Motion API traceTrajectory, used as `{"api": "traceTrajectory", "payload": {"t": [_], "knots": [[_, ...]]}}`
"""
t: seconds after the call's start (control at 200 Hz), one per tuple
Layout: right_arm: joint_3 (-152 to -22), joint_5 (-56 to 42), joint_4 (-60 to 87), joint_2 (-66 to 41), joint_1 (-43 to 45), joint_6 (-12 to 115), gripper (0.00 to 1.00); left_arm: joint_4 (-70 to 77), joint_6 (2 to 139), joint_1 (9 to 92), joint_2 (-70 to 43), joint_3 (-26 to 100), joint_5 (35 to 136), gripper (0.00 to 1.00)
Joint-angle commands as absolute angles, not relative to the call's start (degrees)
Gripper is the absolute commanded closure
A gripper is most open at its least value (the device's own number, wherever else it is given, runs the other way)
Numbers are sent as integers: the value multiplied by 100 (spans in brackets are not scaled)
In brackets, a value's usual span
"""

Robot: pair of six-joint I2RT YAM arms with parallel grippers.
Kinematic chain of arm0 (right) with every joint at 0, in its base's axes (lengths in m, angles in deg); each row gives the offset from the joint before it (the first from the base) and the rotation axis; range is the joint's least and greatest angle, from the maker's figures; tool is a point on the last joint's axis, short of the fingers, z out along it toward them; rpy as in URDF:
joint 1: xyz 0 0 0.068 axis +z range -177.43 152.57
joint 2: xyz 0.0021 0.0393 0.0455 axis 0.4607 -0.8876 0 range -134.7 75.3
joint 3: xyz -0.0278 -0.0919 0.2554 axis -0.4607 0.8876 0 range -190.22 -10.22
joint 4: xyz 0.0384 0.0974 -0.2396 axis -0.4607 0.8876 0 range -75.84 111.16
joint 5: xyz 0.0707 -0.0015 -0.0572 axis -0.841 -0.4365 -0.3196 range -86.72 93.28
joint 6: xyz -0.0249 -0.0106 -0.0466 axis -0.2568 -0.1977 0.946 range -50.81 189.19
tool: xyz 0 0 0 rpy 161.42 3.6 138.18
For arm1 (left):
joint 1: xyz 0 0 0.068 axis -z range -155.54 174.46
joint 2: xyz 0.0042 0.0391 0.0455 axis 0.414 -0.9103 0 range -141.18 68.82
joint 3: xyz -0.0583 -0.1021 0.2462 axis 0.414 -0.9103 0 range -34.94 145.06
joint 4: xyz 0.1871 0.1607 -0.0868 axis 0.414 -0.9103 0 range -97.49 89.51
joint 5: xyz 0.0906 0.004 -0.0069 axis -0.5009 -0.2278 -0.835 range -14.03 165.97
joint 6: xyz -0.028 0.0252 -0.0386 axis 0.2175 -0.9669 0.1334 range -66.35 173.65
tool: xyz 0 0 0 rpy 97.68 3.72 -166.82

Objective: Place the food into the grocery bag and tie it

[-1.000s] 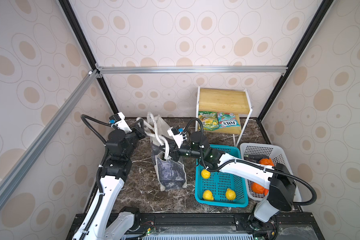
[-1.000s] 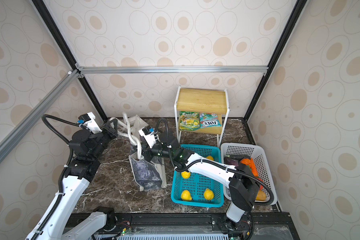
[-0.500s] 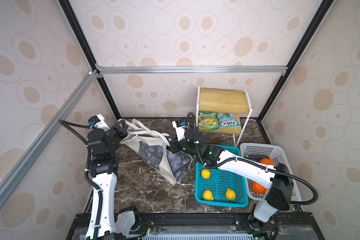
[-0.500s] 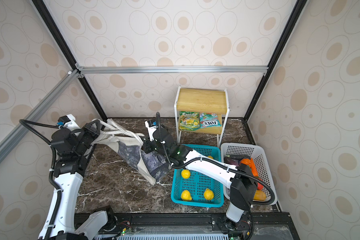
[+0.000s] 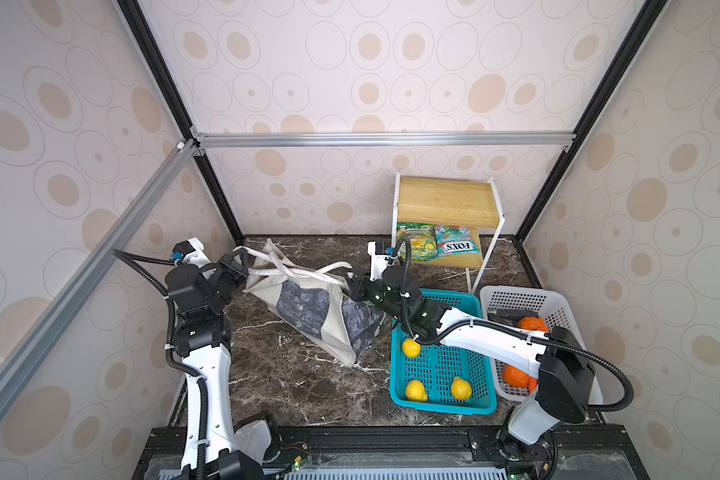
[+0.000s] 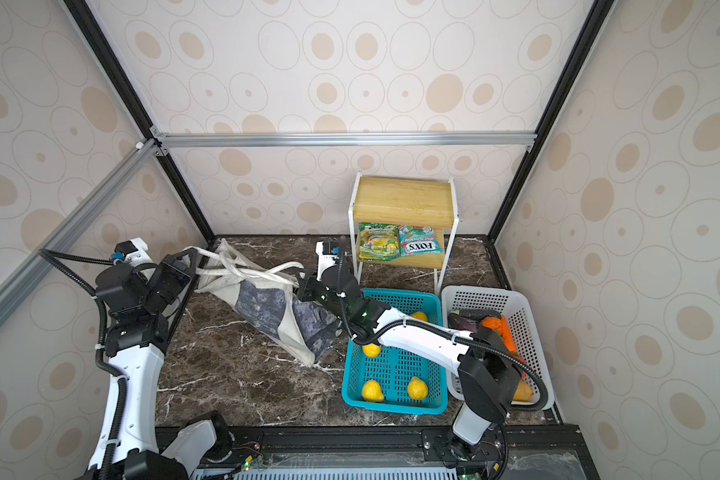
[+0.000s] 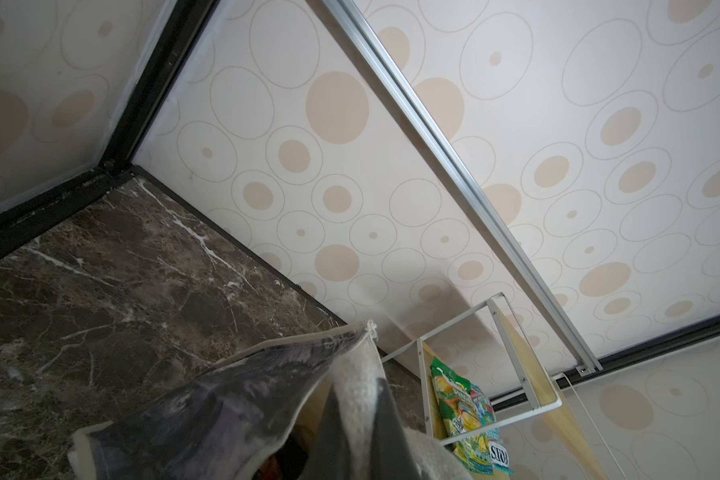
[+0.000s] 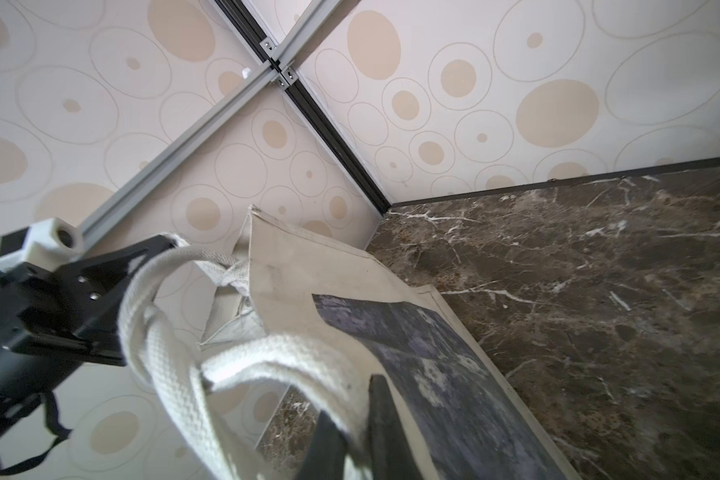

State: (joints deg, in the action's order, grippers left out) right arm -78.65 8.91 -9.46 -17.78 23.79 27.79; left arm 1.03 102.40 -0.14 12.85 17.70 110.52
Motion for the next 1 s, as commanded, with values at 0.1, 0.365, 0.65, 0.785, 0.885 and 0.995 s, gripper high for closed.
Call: {"api": "traceTrajectory", "payload": {"t": [0.1,0.365,0.65,0.785,0.885,0.995], "knots": [[-7085,1500,-1145,-1387,1625,2443,100,1150,10308,-770,1315,1827,9995,100],[-7179,1480,-696,-1324,1626,2784,100,1491,10578,-784,1416,1468,10137,100],[-7828,301,87,-1697,1900,4326,98,2035,10921,-684,1369,1015,10680,100],[-7631,-36,-290,-1655,1909,4508,92,1824,10651,-504,1406,954,10623,100],[-7525,-241,-519,-1593,1911,4643,88,1827,10625,-422,1434,829,10622,100],[-7799,-471,-209,-1664,1912,4865,80,1899,10613,-325,1425,739,10629,100]]}}
